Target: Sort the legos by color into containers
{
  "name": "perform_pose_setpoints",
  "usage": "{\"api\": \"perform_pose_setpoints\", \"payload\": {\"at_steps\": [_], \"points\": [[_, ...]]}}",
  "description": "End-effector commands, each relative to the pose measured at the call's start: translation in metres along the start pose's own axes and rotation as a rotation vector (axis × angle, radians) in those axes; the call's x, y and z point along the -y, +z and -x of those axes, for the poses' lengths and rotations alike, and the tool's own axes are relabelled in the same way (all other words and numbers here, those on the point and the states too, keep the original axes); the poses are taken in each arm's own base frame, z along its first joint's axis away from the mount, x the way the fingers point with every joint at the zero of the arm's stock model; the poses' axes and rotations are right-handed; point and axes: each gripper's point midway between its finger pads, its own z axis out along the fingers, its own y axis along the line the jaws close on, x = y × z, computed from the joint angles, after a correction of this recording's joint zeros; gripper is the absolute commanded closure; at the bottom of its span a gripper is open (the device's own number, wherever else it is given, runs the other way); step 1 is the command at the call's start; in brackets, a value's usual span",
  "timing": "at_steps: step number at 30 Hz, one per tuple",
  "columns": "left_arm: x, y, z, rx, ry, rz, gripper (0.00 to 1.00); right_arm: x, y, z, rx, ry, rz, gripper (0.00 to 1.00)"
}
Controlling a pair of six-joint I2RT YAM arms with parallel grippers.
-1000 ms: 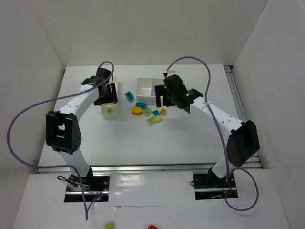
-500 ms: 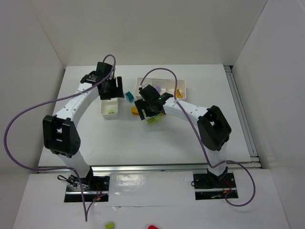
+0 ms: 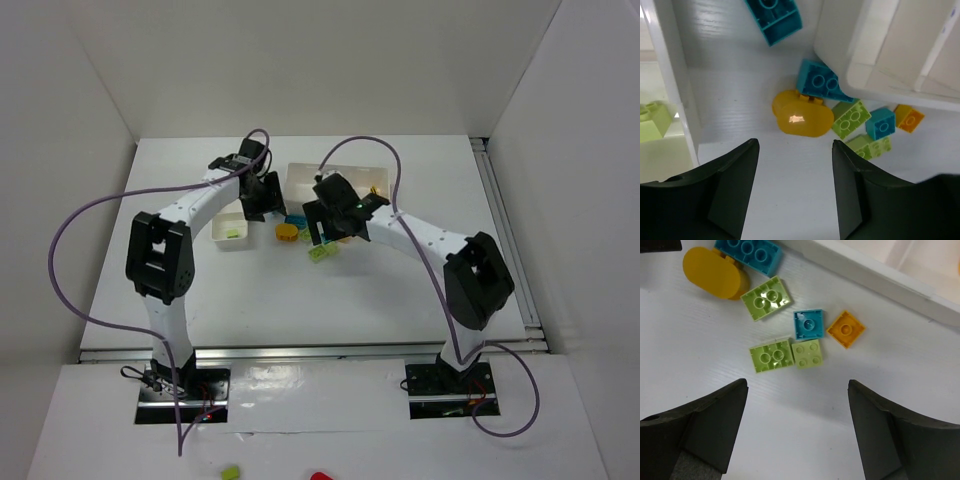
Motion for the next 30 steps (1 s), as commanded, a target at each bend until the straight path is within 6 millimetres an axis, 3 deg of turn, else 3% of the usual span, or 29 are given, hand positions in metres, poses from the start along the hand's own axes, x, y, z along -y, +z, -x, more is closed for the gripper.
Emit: {"api": "perform_pose_setpoints", "payload": {"at_steps": [1, 10, 14, 19, 25, 30], "points": [[0.003, -0.002, 0.022, 0.084, -0.1, 0.038, 0.32, 0.019, -0.025, 0.019, 0.084, 0.062, -0.036, 0.12], [-0.011, 0.048, 0.037, 0.11, -0.235, 0.163, 0.35, 0.032, -0.044, 0.037, 0.144, 0.089, -0.063, 0.12], [-0.015, 0.063, 0.044, 0.118, -0.243, 0.203, 0.35, 0.042, -0.048, 0.03, 0.131, 0.083, -0.093, 0.12], [-0.019, 0.071, 0.057, 0.141, -0.261, 0.222, 0.3, 0.059, -0.055, 0.026, 0.131, 0.104, -0.126, 0.12], [-0.024, 0.083, 0.07, 0.15, -0.258, 0.225, 0.27, 0.056, -0.053, 0.019, 0.109, 0.118, -0.11, 0.12], [-0.025, 0.097, 0.066, 0.114, -0.257, 0.236, 0.27, 0.054, -0.053, 0.018, 0.106, 0.117, -0.099, 0.12]]}}
